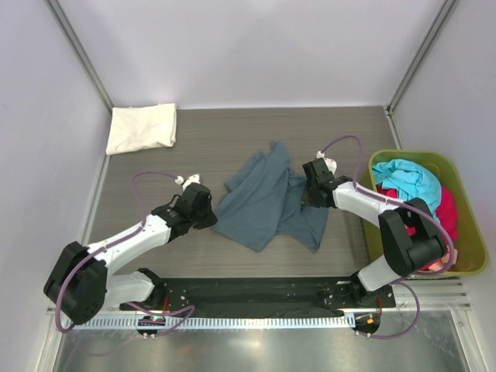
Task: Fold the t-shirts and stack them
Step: Flatten the tshirt out
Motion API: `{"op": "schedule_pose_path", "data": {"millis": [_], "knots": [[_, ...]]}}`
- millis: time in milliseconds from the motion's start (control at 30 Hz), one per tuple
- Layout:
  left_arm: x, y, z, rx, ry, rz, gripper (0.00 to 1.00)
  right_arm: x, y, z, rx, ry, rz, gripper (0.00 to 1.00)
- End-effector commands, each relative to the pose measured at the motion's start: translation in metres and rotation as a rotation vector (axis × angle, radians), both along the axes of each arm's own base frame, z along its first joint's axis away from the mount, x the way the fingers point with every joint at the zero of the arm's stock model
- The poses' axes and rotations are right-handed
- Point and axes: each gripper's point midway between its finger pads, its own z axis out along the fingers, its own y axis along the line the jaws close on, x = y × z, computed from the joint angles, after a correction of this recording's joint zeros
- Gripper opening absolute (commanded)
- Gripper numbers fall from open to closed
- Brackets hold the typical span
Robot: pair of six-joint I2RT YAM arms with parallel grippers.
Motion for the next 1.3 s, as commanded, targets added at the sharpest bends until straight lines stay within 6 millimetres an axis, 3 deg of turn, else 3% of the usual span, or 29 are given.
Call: {"op": "schedule_pose_path", "data": {"millis": [0, 67, 133, 167, 233, 267, 333, 400, 433, 533, 567, 633, 667, 700, 800, 867, 900, 933, 967, 1067, 1100, 1133, 1167, 1200, 1233, 1267], "knots": [[0.01, 0.005, 0.049, -0.039, -0.112, 0.033, 0.0, 0.011, -0.004, 0.051, 0.006, -0.118, -0.038, 0.01], [0.005, 0.014, 0.065, -0.023, -0.123, 0.043, 0.0, 0.01, -0.009, 0.086, 0.022, -0.186, -0.054, 0.01], [0.003, 0.025, 0.102, -0.039, -0.188, 0.067, 0.0, 0.009, -0.014, 0.117, 0.03, -0.249, -0.071, 0.01], [0.002, 0.03, 0.115, -0.041, -0.216, 0.073, 0.0, 0.005, -0.018, 0.147, 0.049, -0.306, -0.081, 0.01], [-0.003, 0.043, 0.153, -0.052, -0.285, 0.102, 0.0, 0.001, -0.025, 0.184, 0.059, -0.384, -0.097, 0.01], [-0.004, 0.048, 0.164, -0.047, -0.311, 0.108, 0.0, -0.006, -0.03, 0.218, 0.086, -0.453, -0.106, 0.01], [-0.012, 0.064, 0.201, -0.048, -0.375, 0.141, 0.0, -0.014, -0.04, 0.25, 0.093, -0.521, -0.133, 0.01], [-0.017, 0.075, 0.227, -0.04, -0.427, 0.159, 0.0, -0.03, -0.052, 0.297, 0.118, -0.614, -0.155, 0.01], [-0.022, 0.087, 0.253, -0.039, -0.474, 0.189, 0.0, -0.036, -0.06, 0.313, 0.118, -0.652, -0.179, 0.01], [-0.039, 0.113, 0.294, -0.017, -0.558, 0.229, 0.0, -0.063, -0.079, 0.366, 0.15, -0.76, -0.216, 0.01], [-0.048, 0.127, 0.325, -0.036, -0.628, 0.27, 0.0, -0.073, -0.088, 0.391, 0.169, -0.816, -0.241, 0.01], [-0.061, 0.145, 0.35, -0.015, -0.68, 0.297, 0.0, -0.092, -0.1, 0.411, 0.183, -0.86, -0.262, 0.01], [-0.066, 0.156, 0.362, -0.002, -0.71, 0.324, 0.0, -0.104, -0.108, 0.431, 0.205, -0.911, -0.281, 0.01], [-0.076, 0.166, 0.39, -0.032, -0.767, 0.348, 0.0, -0.112, -0.113, 0.438, 0.208, -0.927, -0.289, 0.01], [-0.089, 0.186, 0.429, -0.006, -0.849, 0.377, 0.0, -0.136, -0.129, 0.474, 0.232, -1.012, -0.323, 0.01], [-0.09, 0.19, 0.443, 0.039, -0.87, 0.366, 0.0, -0.14, -0.133, 0.498, 0.23, -1.055, -0.32, 0.01], [-0.094, 0.195, 0.458, 0.031, -0.903, 0.373, 0.0, -0.138, -0.132, 0.505, 0.223, -1.063, -0.316, 0.01], [-0.083, 0.189, 0.461, 0.066, -0.887, 0.362, 0.0, -0.135, -0.132, 0.511, 0.2, -1.071, -0.305, 0.01], [-0.078, 0.188, 0.465, 0.104, -0.89, 0.352, 0.0, -0.114, -0.124, 0.511, 0.164, -1.042, -0.293, 0.01], [-0.056, 0.188, 0.482, 0.182, -0.89, 0.4, 0.0, -0.098, -0.122, 0.552, 0.124, -1.117, -0.288, 0.01], [-0.048, 0.187, 0.485, 0.226, -0.884, 0.401, 0.0, -0.064, -0.108, 0.548, 0.083, -1.078, -0.272, 0.01], [-0.033, 0.182, 0.487, 0.264, -0.873, 0.42, 0.0, -0.044, -0.106, 0.546, 0.039, -1.061, -0.293, 0.01], [-0.022, 0.177, 0.486, 0.293, -0.862, 0.418, 0.0, -0.036, -0.106, 0.558, 0.011, -1.085, -0.3, 0.01], [-0.014, 0.173, 0.485, 0.314, -0.851, 0.415, 0.0, 0.007, -0.091, 0.54, -0.049, -1.02, -0.293, 0.01], [-0.005, 0.167, 0.485, 0.32, -0.849, 0.405, 0.0, 0.024, -0.087, 0.536, -0.074, -1.006, -0.298, 0.01], [0.017, 0.156, 0.475, 0.356, -0.812, 0.391, 0.0, 0.038, -0.083, 0.538, -0.065, -1.012, -0.29, 0.01]]}}
